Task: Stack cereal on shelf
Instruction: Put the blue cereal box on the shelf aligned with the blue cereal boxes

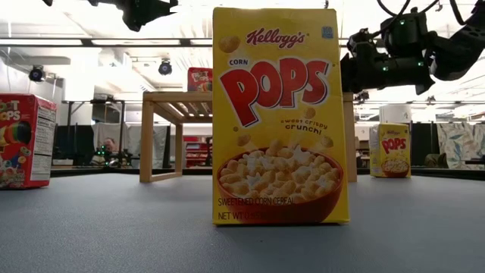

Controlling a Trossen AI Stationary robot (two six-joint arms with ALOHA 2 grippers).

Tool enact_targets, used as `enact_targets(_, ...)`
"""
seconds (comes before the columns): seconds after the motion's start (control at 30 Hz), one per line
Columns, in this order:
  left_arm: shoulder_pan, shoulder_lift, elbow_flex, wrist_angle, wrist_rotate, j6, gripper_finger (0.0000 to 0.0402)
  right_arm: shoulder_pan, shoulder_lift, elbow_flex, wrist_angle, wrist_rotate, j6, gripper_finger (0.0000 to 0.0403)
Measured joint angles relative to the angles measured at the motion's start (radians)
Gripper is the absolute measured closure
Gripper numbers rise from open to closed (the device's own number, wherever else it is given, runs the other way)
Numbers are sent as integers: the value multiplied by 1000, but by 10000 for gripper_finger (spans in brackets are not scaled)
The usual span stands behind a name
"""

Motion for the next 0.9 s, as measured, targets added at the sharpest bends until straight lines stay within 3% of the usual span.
enact_targets(0.53,0,0,0,0,0,0,98,-17,-103,0,-118,5,-3,202)
enact_targets(0.9,0,0,0,0,0,1,98,-17,-73,0,-74,1,24,202)
